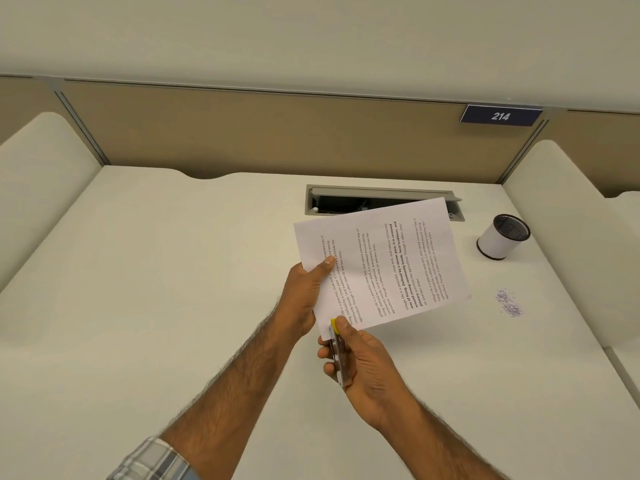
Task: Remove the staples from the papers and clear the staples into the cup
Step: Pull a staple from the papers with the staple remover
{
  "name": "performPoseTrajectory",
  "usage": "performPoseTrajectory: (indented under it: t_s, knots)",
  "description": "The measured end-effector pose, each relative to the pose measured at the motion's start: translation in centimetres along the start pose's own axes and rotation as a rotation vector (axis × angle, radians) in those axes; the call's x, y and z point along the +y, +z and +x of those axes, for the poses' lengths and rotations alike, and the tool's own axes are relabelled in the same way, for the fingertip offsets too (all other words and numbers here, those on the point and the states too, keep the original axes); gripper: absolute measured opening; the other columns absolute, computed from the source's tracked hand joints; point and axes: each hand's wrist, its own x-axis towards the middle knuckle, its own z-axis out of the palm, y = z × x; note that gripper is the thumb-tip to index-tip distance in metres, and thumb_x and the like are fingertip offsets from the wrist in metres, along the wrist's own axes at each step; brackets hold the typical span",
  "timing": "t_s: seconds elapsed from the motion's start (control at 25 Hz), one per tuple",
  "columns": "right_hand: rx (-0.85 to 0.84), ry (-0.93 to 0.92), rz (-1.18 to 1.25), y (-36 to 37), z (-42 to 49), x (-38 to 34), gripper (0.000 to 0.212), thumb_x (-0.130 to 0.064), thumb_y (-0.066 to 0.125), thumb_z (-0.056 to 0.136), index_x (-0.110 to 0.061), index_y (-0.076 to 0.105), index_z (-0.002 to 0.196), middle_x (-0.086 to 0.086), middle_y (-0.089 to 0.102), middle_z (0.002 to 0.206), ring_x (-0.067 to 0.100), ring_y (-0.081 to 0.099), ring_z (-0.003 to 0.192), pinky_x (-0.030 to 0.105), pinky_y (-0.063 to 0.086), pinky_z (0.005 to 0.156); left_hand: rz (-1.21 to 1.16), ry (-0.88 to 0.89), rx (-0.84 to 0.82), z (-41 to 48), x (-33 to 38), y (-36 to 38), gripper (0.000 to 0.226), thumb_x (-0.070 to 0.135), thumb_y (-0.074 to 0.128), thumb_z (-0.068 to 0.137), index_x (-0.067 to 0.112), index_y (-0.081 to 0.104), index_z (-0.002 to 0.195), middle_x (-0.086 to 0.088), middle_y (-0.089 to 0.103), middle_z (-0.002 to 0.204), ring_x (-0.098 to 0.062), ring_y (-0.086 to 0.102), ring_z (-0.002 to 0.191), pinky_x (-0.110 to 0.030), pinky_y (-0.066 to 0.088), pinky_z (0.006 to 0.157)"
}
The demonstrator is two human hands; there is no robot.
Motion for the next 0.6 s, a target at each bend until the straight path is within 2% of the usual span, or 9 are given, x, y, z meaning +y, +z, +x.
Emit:
performPoseTrajectory:
  t_s: [0.32, 0.6]
  knots:
    - [0.042, -0.035, 0.027, -0.1, 0.2, 0.6, 0.051, -0.034, 0.071, 0.081, -0.008, 0.061, 0.125, 0.017, 0.067, 0.085, 0.022, 0.062, 0.073, 0.030, 0.053, 0.061, 0.006, -0.008, 0.002, 0.0, -0.6, 0.0, 0.018, 0.016, 0.066, 0.101, 0.014, 0.071, 0.117, -0.008, 0.081, 0.103, -0.024, 0.078, 0.089, -0.035, 0.064, 0.073]
    - [0.077, -0.081, 0.040, -0.1, 0.8, 1.1, 0.057, -0.031, 0.072, 0.080, -0.008, 0.058, 0.130, 0.015, 0.068, 0.080, 0.021, 0.061, 0.065, 0.032, 0.056, 0.066, 0.003, -0.014, -0.006, 0.1, -0.8, 0.0, 0.023, 0.017, 0.067, 0.100, 0.011, 0.069, 0.122, -0.008, 0.081, 0.101, -0.022, 0.078, 0.086, -0.033, 0.063, 0.071]
